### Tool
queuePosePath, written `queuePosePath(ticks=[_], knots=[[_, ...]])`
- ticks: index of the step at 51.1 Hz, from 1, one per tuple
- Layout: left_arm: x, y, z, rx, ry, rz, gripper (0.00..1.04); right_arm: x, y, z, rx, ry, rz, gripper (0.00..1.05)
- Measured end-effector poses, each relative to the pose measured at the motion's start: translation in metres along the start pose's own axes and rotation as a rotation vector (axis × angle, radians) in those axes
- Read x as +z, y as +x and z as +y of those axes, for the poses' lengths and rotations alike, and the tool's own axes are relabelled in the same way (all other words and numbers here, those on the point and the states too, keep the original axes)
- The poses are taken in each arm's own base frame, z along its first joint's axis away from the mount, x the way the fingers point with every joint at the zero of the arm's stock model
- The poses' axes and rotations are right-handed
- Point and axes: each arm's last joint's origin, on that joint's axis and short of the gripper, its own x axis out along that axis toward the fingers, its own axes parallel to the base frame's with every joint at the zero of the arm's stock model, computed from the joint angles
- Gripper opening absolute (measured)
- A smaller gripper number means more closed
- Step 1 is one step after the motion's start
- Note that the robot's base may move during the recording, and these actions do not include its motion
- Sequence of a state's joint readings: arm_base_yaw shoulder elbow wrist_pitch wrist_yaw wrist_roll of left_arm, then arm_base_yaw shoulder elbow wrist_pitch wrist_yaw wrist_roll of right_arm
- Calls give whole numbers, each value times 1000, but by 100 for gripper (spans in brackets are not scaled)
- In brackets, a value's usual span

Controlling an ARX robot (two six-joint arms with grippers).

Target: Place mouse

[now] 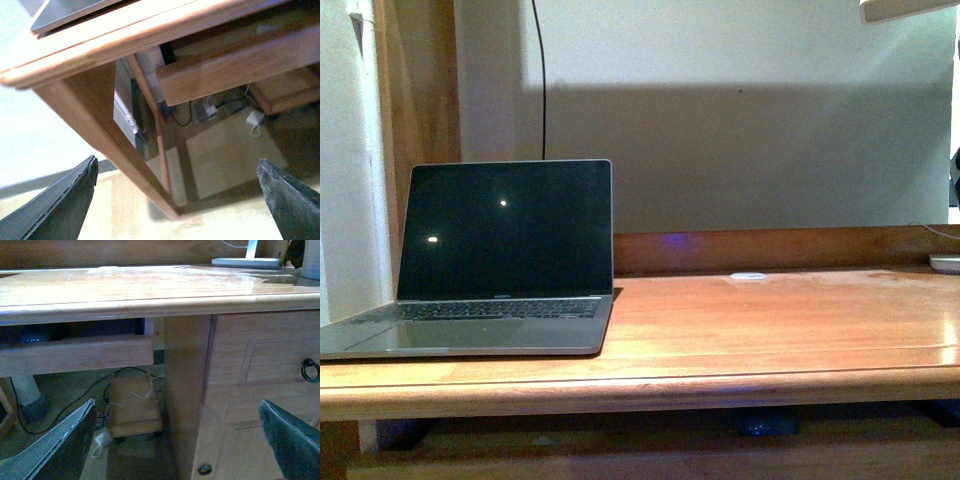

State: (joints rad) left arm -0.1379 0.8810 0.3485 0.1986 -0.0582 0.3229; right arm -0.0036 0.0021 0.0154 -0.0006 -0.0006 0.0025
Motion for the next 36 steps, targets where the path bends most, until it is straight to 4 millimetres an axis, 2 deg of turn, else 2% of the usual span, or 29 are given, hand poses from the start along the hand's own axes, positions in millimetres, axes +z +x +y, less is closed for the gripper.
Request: queuePosePath(ticks=[8,18,27,36], knots=[[-1,30,-1,-57,309,38,97,0,0,0,0,0,0,97],[-14,72,-9,-133,841,21,97,0,0,0,0,0,0,97],[-15,91,-11,-105,1140,-67,97,0,0,0,0,0,0,97],[-20,101,-11,-105,1270,-119,97,0,0,0,0,0,0,97]])
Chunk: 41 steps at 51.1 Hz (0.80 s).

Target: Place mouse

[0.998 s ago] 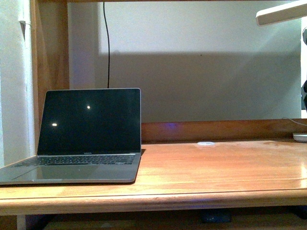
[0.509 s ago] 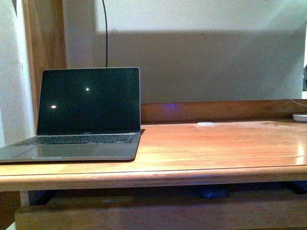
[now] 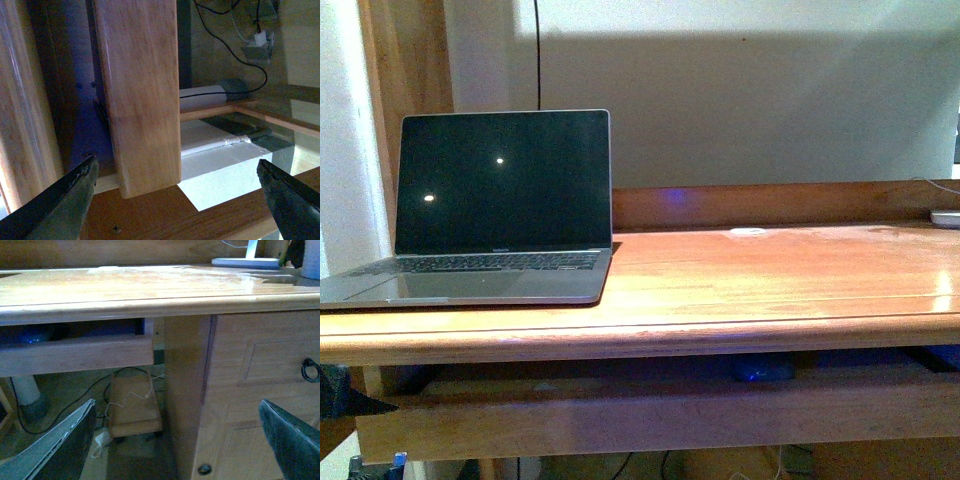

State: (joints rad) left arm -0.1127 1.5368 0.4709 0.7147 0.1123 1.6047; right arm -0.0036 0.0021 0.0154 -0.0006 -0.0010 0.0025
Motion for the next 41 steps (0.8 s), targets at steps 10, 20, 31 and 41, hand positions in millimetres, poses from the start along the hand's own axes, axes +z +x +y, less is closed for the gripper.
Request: queuePosePath(ticks=[10,20,31,41], knots=[[-13,10,-2,34,60,-16,97,0,0,0,0,0,0,97],[-21,18,0,52,77,-17,97,0,0,0,0,0,0,97],[-25,30,2,55,56,-24,97,0,0,0,0,0,0,97],[-27,43,-1,41,27,-42,97,0,0,0,0,0,0,97]])
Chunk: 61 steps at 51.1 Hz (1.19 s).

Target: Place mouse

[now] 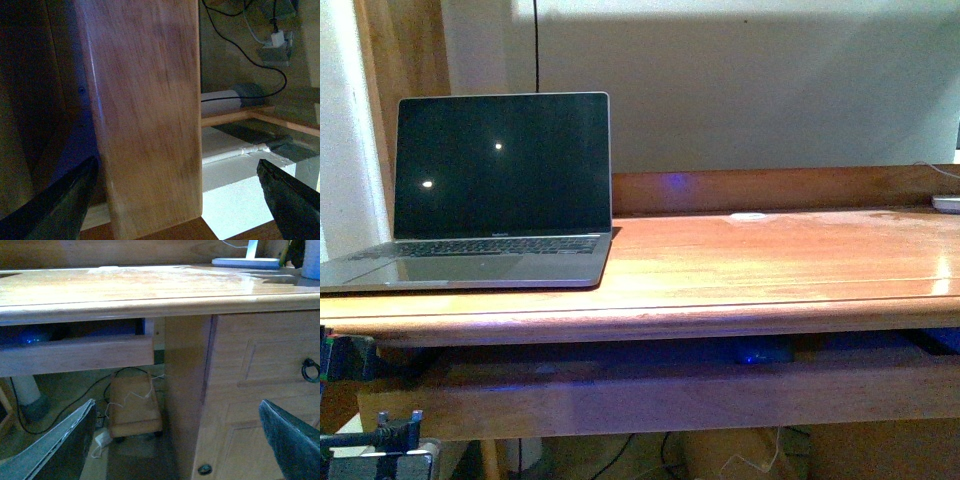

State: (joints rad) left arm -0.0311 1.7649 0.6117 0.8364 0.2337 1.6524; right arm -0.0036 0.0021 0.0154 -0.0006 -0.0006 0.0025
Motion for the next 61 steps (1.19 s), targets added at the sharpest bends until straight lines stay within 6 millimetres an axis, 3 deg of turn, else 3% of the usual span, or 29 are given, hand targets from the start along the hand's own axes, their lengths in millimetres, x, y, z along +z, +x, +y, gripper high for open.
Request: queuePosePath(ticks=[17,37,56,61], knots=[[2,14,1,-43,-60,-61,97,0,0,0,0,0,0,97],[15,9,17,-209,-230,-100,97,0,0,0,0,0,0,97],[47,-8,25,-394,-337,-196,97,0,0,0,0,0,0,97],[62,-15,26,-432,-376,-240,97,0,0,0,0,0,0,97]])
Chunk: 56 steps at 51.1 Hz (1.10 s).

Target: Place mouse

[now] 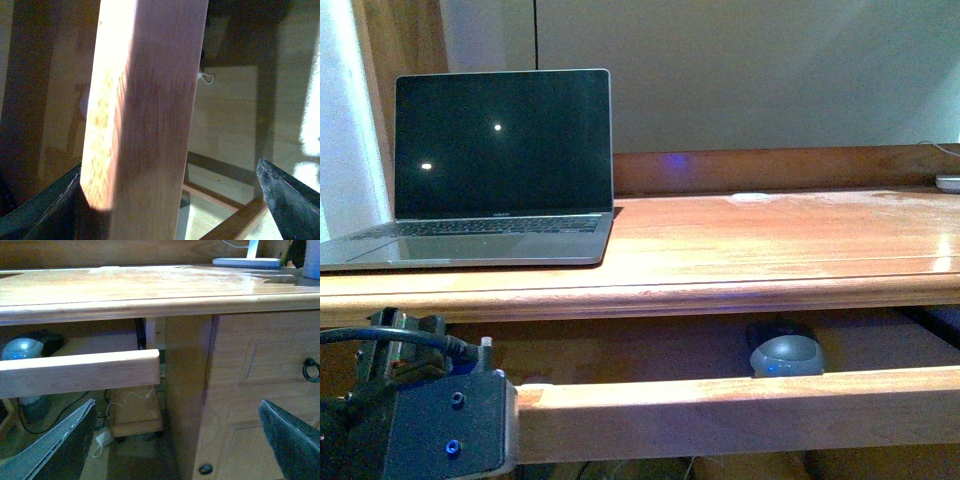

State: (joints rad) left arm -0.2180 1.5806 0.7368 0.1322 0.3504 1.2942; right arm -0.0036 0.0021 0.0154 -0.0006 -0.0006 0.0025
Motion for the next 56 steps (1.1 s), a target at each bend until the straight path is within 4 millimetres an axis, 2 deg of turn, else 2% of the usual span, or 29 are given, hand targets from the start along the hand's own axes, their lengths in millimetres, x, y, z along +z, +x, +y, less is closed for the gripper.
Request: queuePosePath(ticks=[8,25,44,56], knots=[[27,-1,-13,-61,-42,-80,97,0,0,0,0,0,0,97],[73,-12,-40,-190,-163,-205,97,0,0,0,0,0,0,97],[97,-28,-61,-287,-296,-281,97,0,0,0,0,0,0,97],[106,-30,-57,-272,-424,-342,97,0,0,0,0,0,0,97]])
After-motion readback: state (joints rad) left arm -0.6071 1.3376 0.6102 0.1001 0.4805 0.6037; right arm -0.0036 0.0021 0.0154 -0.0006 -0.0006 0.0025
